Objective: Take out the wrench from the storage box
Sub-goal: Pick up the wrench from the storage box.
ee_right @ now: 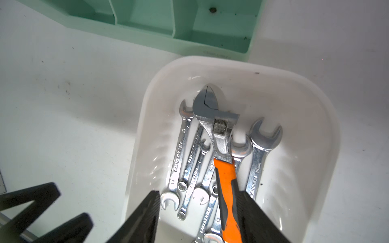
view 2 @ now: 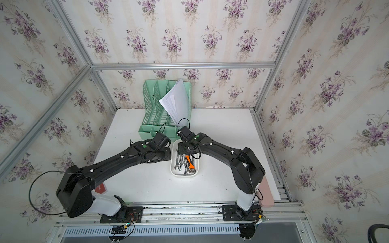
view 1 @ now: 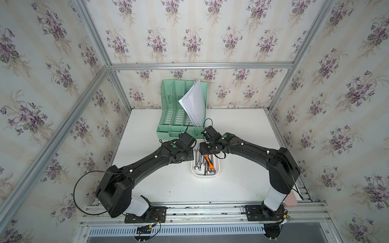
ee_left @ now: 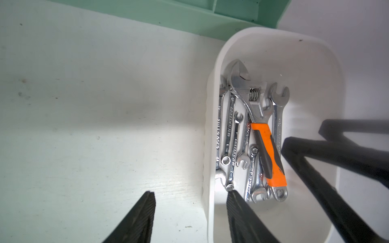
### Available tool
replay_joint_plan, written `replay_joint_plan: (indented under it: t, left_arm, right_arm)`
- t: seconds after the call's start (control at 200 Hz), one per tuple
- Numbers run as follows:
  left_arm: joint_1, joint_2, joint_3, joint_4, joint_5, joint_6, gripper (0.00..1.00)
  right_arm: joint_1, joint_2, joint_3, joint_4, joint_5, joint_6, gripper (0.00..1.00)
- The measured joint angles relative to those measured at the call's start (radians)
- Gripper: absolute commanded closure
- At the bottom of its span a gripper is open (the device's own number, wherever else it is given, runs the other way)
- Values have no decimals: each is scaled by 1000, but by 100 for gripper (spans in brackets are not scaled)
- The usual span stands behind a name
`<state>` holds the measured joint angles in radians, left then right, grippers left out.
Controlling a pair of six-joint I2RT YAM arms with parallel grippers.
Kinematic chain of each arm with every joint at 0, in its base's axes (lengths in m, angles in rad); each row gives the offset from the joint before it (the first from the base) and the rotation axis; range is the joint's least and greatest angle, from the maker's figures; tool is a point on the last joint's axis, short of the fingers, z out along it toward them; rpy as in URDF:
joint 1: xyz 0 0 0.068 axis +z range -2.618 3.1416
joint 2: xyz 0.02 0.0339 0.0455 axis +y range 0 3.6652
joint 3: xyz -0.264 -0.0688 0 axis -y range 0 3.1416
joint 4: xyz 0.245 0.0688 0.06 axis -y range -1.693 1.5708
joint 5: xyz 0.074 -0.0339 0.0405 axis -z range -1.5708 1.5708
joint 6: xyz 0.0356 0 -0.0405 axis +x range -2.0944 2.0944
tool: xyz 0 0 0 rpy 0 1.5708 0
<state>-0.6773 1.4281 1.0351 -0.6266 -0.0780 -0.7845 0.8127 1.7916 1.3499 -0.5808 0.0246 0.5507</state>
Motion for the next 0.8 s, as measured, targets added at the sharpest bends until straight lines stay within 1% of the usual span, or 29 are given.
replay_joint_plan:
  t: [0.195, 0.32, 0.455, 0.574, 0.639, 0.804]
  left_arm:
    - [34, -179, -73, -41, -72, 11, 28]
    - [37, -254, -93, -39, -106, 19, 26]
    - [37, -298, -132, -30, -109, 18, 25]
    - [38, -308, -136, -27, -111, 15, 24]
    - [38, -312, -137, -28, -112, 15, 24]
    - [38, -328, -141, -29, -118, 15, 23]
  right_arm:
    - [6, 70, 60, -75, 5, -16, 36]
    - [6, 108, 93, -116, 9, -36, 35]
    - [6, 163, 123, -158, 12, -59, 35]
    - [7, 194, 130, -183, 10, -79, 40]
    - [7, 212, 132, -190, 7, -79, 45]
    - [4, 241, 141, -203, -4, -90, 52]
